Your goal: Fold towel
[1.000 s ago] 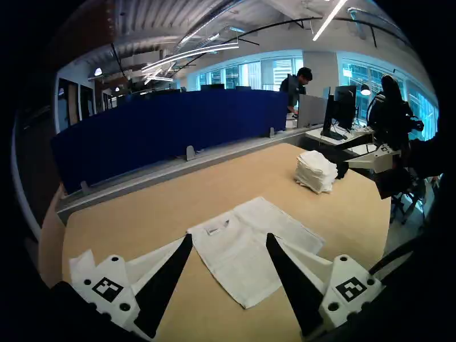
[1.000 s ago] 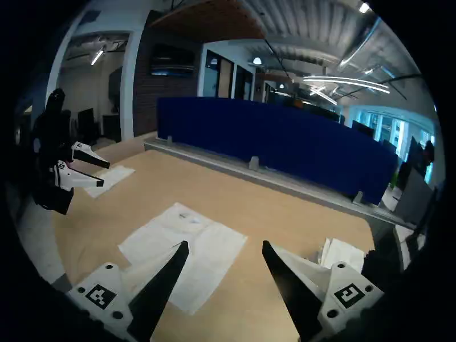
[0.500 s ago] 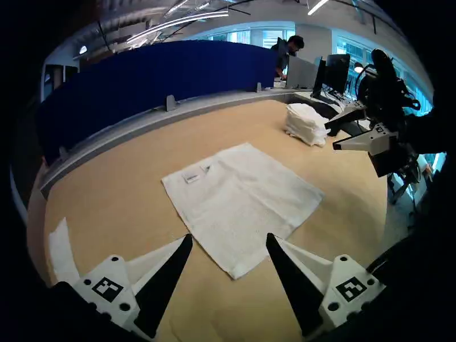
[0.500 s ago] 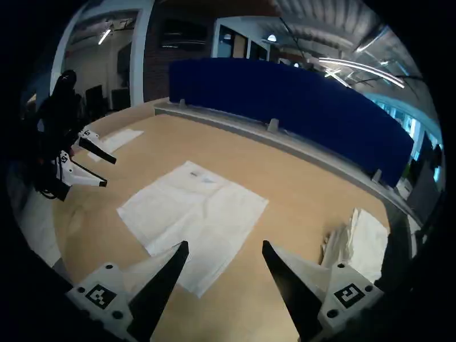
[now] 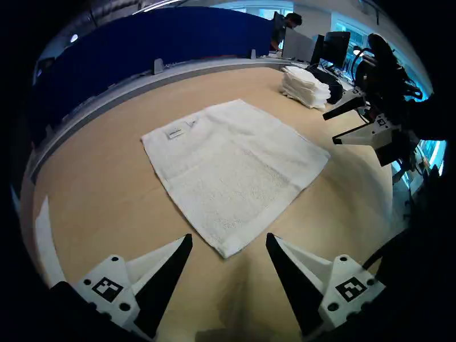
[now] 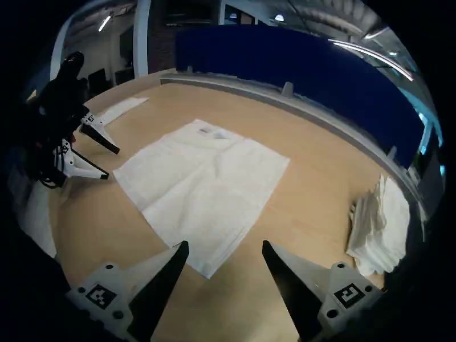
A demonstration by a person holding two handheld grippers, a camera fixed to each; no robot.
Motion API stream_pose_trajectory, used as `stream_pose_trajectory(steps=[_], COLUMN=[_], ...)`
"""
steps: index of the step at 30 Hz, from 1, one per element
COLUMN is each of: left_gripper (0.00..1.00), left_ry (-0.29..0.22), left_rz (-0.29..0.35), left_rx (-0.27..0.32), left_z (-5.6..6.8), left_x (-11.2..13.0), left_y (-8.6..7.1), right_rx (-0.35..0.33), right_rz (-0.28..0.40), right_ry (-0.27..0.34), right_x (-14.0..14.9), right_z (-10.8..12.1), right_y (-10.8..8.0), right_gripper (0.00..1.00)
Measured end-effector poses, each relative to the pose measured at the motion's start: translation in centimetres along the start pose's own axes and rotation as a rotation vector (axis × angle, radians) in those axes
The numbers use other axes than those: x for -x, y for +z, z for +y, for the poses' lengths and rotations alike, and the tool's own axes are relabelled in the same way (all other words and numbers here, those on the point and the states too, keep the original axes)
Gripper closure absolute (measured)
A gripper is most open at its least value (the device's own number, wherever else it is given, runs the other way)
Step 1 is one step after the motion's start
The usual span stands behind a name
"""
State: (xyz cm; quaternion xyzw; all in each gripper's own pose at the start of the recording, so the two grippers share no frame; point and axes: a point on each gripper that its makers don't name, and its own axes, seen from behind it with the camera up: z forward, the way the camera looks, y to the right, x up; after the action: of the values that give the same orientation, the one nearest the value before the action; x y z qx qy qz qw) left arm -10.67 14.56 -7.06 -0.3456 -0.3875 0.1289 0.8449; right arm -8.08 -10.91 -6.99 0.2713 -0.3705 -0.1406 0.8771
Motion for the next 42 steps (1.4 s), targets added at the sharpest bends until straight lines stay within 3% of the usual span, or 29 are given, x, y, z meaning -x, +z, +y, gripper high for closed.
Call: stream_pose_trajectory(steps=[12, 16, 21, 30, 33, 42], left_gripper=[0.04, 0.05, 0.08, 0.39, 0.47, 0.68], left_ry=[-0.013, -0.001, 0.02, -0.026, -0.025, 0.0], left_rz=[-0.027, -0.027, -0.022, -0.026, -0.032, -0.038], left_rx=[0.001, -0.008, -0.034, -0.083, -0.098, -0.1], left_z=[0.2, 0.2, 0.1, -1.0, -1.3, -0.5], left_x=[1.6, 1.6, 1.8, 1.8, 1.8, 1.7], left_y=[1.2, 1.3, 1.4, 1.4, 1.4, 1.5], right_rx=[-0.018, -0.014, -0.002, -0.021, -0.025, -0.051], right_rz=[-0.041, -0.044, -0.044, -0.051, -0.047, -0.046], right_ry=[0.002, -0.001, 0.003, -0.002, -0.001, 0.015], right_x=[2.9, 3.4, 3.9, 4.8, 4.9, 4.9], right_z=[-0.6, -0.7, -0.7, -1.5, -1.6, -2.4], right_y=[1.3, 1.6, 2.1, 2.4, 2.5, 2.6], right_gripper=[0.02, 0.06, 0.21, 0.26, 0.35, 0.6])
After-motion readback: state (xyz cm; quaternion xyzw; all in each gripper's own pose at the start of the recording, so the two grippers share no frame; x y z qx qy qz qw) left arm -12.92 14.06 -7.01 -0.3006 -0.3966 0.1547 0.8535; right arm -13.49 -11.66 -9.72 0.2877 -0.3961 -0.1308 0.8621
